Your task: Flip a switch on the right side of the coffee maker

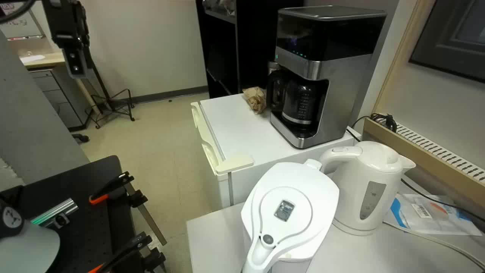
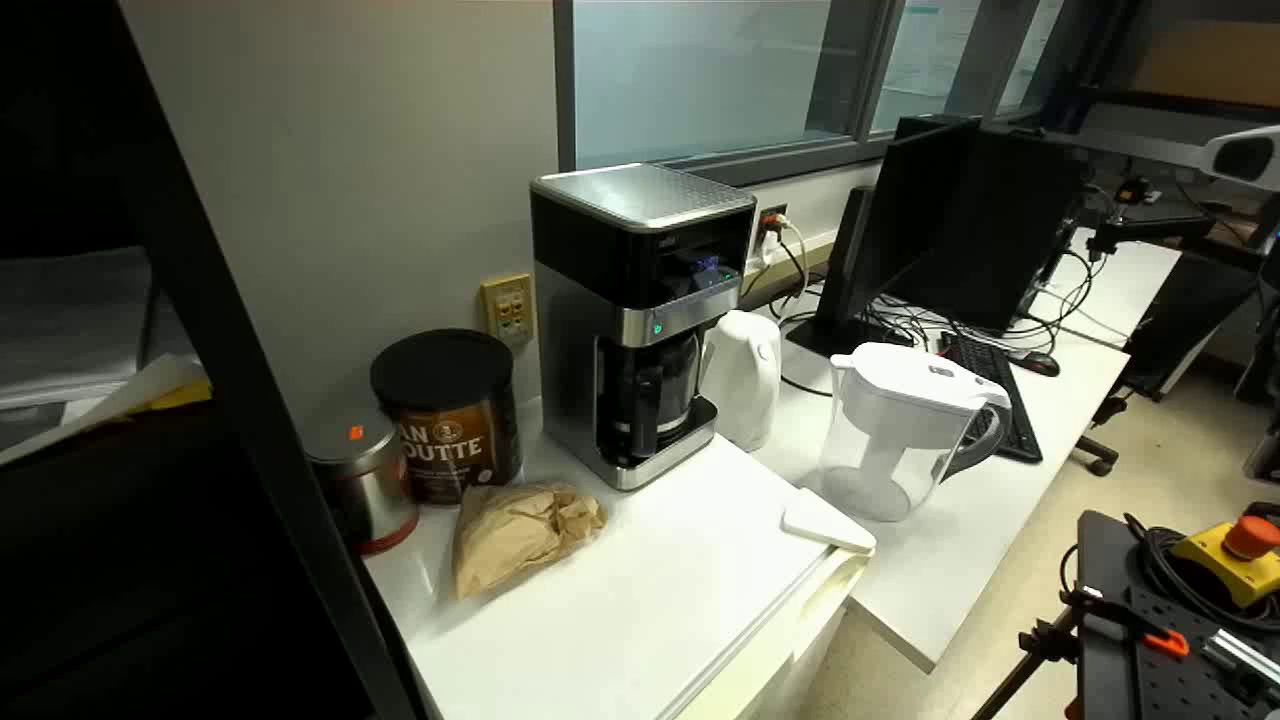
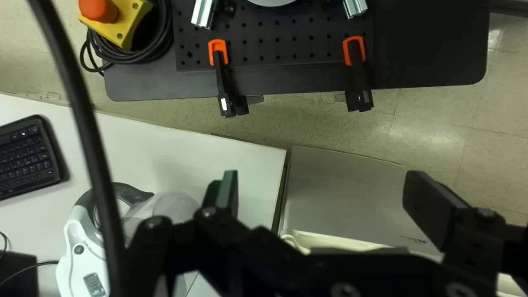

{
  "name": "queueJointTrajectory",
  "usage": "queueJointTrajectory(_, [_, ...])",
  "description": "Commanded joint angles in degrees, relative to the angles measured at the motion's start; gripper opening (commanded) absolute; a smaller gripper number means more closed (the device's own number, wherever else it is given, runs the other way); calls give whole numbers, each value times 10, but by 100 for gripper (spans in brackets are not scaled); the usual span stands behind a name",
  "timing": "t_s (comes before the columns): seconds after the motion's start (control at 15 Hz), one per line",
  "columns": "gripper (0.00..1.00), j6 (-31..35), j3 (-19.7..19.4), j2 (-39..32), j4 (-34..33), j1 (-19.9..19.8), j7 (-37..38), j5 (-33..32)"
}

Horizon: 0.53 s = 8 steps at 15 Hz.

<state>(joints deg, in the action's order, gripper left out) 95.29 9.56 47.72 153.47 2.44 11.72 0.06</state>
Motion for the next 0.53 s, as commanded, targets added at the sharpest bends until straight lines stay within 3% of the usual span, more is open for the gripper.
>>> queueJointTrajectory(0.0, [100, -1, -3, -1, -1, 3, 2, -2])
queueJointTrajectory(0.47, [100, 9, -3, -16, -11, -3, -3, -17])
